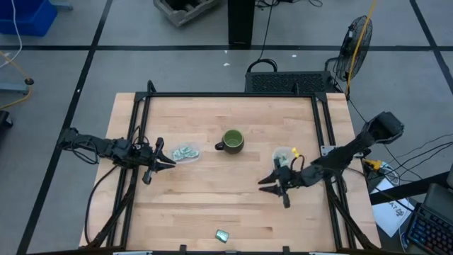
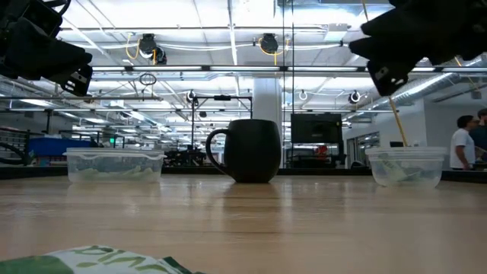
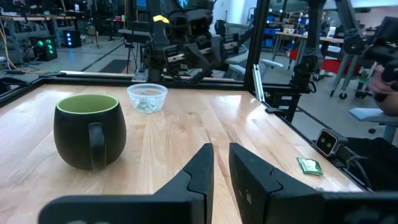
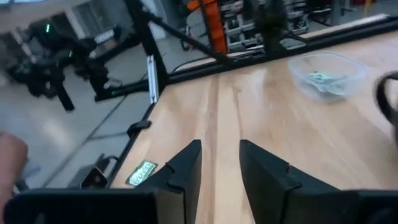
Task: Pick and place Stevia / Truvia into bins
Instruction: Put the truvia packet into the oval transparent container
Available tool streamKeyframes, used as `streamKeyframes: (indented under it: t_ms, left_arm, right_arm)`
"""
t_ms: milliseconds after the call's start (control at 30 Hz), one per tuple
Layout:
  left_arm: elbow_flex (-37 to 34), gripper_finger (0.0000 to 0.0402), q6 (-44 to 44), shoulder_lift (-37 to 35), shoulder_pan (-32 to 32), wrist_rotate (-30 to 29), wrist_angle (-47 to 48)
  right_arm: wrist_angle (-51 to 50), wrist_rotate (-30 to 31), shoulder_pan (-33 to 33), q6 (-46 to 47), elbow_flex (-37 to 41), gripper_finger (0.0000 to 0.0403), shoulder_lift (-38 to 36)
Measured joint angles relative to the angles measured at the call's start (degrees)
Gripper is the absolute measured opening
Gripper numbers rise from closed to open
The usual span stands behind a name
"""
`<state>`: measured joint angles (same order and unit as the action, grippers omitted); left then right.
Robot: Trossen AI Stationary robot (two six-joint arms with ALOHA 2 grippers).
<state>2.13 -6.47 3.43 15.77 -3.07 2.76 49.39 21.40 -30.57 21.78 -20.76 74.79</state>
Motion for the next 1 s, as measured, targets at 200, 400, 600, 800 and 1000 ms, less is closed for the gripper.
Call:
streamKeyframes:
  t_ms: [200,400,600,800,1000]
  left_arm:
    - [0.0,0.0058,0.0,0.0,0.0,0.0,0.0]
    - [0.0,0.0058,0.0,0.0,0.0,0.0,0.0]
    - [0.0,0.0058,0.0,0.0,0.0,0.0,0.0]
    - [0.0,0.0058,0.0,0.0,0.0,0.0,0.0]
    - [0.0,0.0058,0.0,0.0,0.0,0.0,0.0]
  right_arm:
    - [-0.1,-3.5,0.9,-3.1,-5.5,0.0094,5.5]
    - [-2.0,-5.1,1.0,-4.6,-6.8,0.0077,5.7]
    - [-8.9,-4.9,0.2,-4.7,-1.5,0.0007,-5.8]
    - [-5.8,1.4,-1.3,-4.7,8.6,0.0001,-19.2]
    - [2.2,2.6,-1.8,-4.7,18.1,0.0001,-26.8]
